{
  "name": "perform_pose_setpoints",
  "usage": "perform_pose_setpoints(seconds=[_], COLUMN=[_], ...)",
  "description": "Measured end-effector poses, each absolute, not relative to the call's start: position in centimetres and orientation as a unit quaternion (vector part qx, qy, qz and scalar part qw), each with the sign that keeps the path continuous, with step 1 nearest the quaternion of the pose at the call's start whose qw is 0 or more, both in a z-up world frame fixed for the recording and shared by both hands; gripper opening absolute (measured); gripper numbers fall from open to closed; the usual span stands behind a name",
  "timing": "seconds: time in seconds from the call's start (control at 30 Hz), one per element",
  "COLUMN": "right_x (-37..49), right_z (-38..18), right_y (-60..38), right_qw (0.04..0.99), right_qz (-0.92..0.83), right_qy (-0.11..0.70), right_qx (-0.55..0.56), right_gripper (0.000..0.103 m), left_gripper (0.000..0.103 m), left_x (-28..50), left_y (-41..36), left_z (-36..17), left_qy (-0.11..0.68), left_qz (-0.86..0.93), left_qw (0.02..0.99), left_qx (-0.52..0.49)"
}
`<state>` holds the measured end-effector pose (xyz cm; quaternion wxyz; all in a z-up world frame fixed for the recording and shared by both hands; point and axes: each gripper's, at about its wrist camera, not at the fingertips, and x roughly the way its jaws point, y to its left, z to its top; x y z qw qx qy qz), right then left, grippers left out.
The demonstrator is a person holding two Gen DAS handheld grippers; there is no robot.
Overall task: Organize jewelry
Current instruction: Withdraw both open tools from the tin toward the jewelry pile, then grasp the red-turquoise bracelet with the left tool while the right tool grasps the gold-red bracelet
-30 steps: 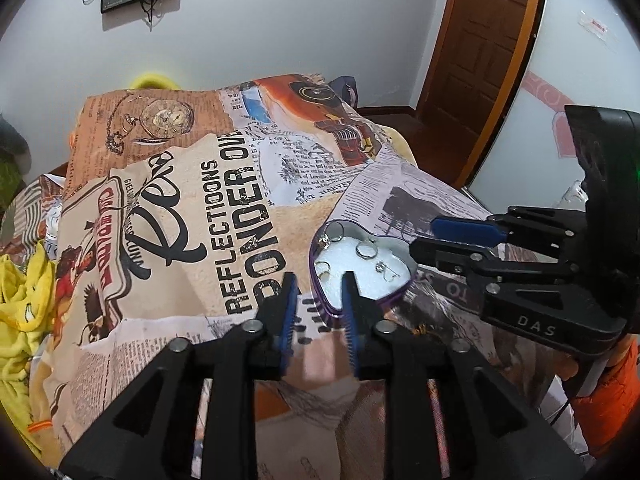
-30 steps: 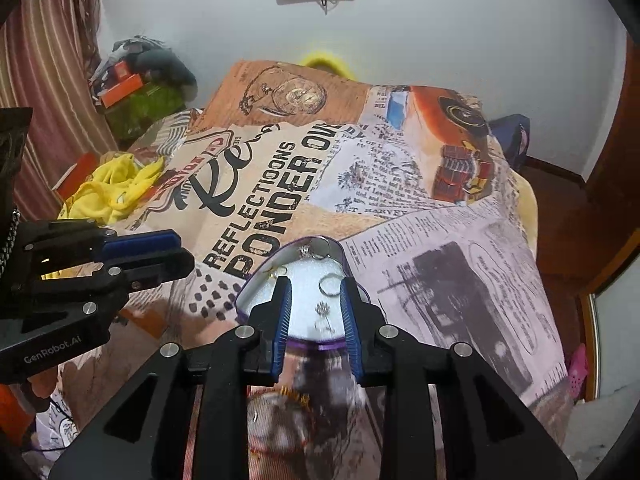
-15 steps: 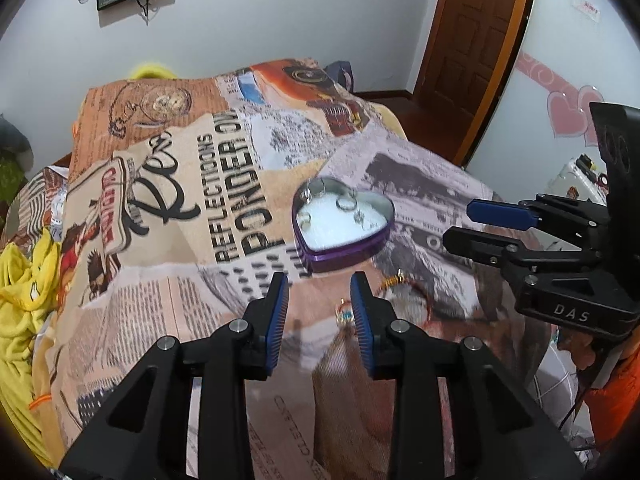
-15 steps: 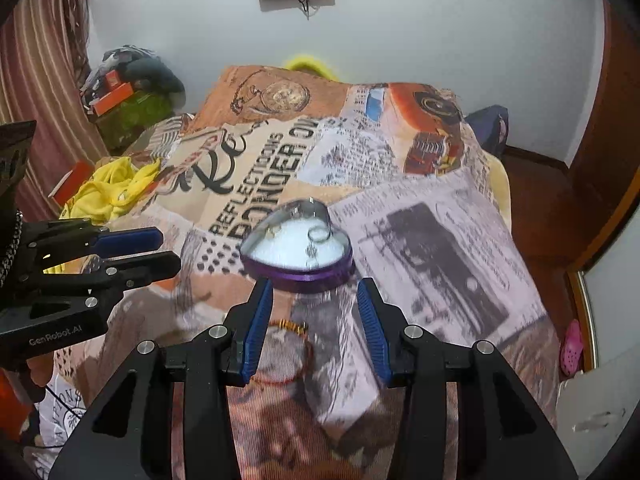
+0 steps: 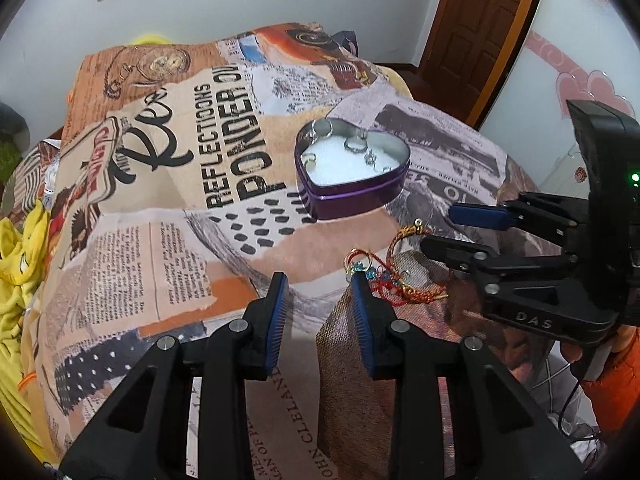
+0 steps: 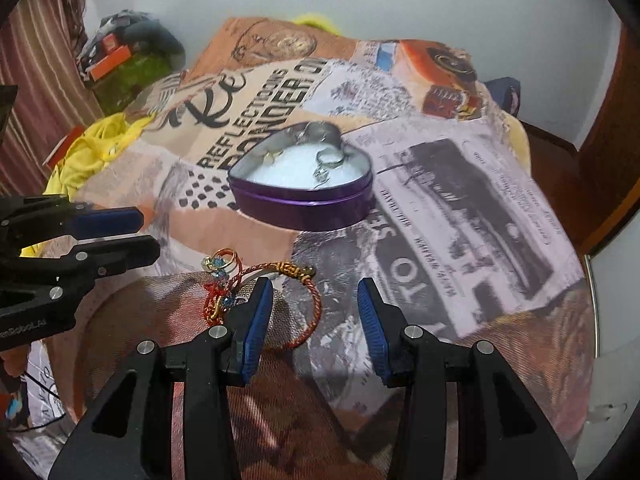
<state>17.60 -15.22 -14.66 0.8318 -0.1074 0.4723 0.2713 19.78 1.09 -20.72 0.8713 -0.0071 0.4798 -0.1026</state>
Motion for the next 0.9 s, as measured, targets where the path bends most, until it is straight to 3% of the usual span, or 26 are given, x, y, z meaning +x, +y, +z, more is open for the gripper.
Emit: perform_pose_setpoints(seconds=[0.17, 0.33, 0.4, 0.47, 0.5, 0.9], right_x=[17.6, 17.6, 17.5, 17.3, 17.3, 16.5], right_z=[-15.3, -15.7, -15.9, -15.9, -15.8, -14.6], right_y=[-14.3, -13.6, -13.4, -13.4, -13.4, -14.4], right_qw=[0.833, 0.833, 0.833, 0.836, 0.837, 0.849], right_qz=[0.275, 0.28, 0.281, 0.279, 0.279, 0.274], right_qy=[0.464, 0.457, 0.455, 0.451, 0.449, 0.434], right_qx=[-0.123, -0.136, -0.14, -0.143, -0.144, -0.129], right_gripper=[0.039, 0.029, 0.017, 0.016, 0.012, 0.011], left_gripper=[0.031, 0.031, 0.031, 0.031, 0.029, 0.004], left_x=[20.2, 20.7, 20.9, 21.0, 21.1, 21.5], left_y=[0.8, 0.4, 0.3, 0.2, 0.1, -0.8], left_z=[-21.6, -22.4, -22.8, -23.0, -23.0, -23.8], left_qy=[0.486, 0.494, 0.496, 0.495, 0.494, 0.488], left_qz=[-0.109, -0.122, -0.127, -0.127, -0.128, -0.125], left_qw=[0.867, 0.86, 0.859, 0.859, 0.86, 0.864], left_qx=[-0.009, -0.017, -0.025, -0.026, -0.024, -0.013])
